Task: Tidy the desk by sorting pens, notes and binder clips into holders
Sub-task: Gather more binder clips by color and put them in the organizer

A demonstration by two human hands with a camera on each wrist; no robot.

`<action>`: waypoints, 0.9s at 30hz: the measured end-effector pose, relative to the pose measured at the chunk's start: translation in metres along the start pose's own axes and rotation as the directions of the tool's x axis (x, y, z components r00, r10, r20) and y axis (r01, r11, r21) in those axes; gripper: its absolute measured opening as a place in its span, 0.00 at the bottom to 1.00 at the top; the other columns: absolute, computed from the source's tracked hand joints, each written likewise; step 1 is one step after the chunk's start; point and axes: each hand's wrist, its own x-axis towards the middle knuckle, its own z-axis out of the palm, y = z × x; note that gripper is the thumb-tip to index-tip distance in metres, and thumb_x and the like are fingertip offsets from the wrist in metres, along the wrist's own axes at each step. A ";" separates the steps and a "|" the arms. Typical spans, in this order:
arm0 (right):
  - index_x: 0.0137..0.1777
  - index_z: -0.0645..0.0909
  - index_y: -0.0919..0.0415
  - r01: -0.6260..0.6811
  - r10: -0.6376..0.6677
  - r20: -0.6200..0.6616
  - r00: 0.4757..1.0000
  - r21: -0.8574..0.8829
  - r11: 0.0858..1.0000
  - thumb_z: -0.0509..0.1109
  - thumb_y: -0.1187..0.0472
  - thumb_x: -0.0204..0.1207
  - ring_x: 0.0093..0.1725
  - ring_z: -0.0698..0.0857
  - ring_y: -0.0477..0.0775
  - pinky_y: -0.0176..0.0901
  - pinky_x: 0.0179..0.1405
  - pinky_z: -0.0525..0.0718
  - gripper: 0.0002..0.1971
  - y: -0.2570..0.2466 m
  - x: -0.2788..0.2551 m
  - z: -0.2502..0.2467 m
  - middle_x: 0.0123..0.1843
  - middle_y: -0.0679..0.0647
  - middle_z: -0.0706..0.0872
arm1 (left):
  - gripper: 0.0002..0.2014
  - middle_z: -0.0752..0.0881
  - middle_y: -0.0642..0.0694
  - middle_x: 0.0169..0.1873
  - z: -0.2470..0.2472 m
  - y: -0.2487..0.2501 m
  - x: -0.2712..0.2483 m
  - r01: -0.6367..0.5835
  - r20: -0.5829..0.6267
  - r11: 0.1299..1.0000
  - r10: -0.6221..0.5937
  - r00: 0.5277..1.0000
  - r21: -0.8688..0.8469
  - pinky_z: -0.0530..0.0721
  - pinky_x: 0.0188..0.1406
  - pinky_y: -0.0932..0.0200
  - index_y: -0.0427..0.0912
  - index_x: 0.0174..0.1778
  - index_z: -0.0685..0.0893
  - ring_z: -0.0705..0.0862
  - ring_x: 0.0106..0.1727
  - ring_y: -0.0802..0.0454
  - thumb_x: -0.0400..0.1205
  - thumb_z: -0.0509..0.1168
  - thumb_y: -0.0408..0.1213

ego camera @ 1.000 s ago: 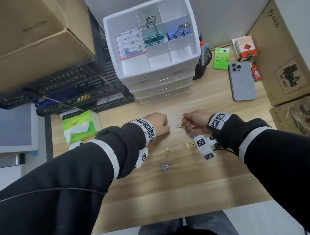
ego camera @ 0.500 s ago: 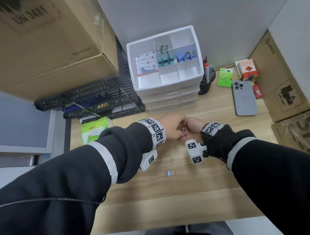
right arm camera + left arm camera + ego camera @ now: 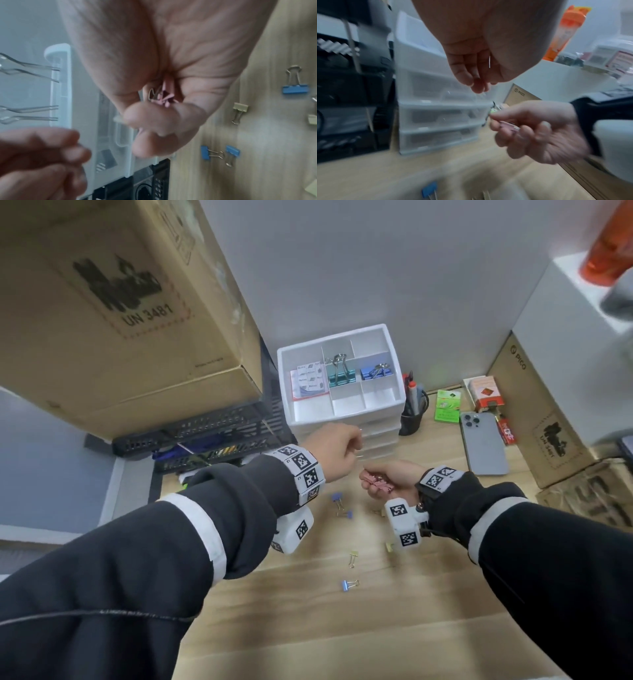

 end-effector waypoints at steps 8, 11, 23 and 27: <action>0.35 0.71 0.62 0.019 0.006 0.062 0.998 -0.394 0.919 0.56 0.58 0.89 0.16 0.64 0.39 0.28 0.06 0.60 0.19 -0.084 -0.066 -0.003 0.30 0.51 0.71 | 0.09 0.87 0.46 0.45 -0.086 -0.015 0.004 0.208 -0.099 0.974 -0.199 0.975 0.093 0.86 0.50 0.55 0.40 0.46 0.87 0.85 0.47 0.45 0.78 0.62 0.31; 0.37 0.72 0.63 0.077 -0.076 0.020 0.997 -0.405 0.911 0.56 0.59 0.89 0.17 0.65 0.39 0.25 0.10 0.61 0.17 -0.125 -0.087 0.000 0.34 0.53 0.74 | 0.07 0.87 0.45 0.46 -0.109 -0.022 0.009 0.303 -0.099 0.942 -0.291 0.952 0.143 0.85 0.46 0.54 0.42 0.47 0.85 0.86 0.49 0.44 0.79 0.62 0.36; 0.47 0.74 0.74 0.212 -0.236 -0.194 0.952 -0.134 0.968 0.60 0.69 0.87 0.23 0.90 0.59 0.39 0.25 0.88 0.09 -0.244 -0.081 0.038 0.28 0.70 0.87 | 0.20 0.78 0.42 0.63 -0.116 -0.047 0.035 0.333 -0.042 0.917 -0.332 0.942 0.221 0.86 0.59 0.47 0.41 0.70 0.75 0.84 0.55 0.45 0.83 0.64 0.41; 0.47 0.74 0.74 0.179 -0.240 -0.231 0.943 -0.258 0.949 0.59 0.69 0.87 0.23 0.90 0.57 0.43 0.33 0.89 0.09 -0.255 -0.049 0.039 0.29 0.66 0.88 | 0.16 0.75 0.41 0.62 -0.113 -0.050 0.045 0.325 -0.048 0.902 -0.326 0.944 0.285 0.86 0.54 0.48 0.39 0.65 0.77 0.82 0.52 0.45 0.83 0.63 0.42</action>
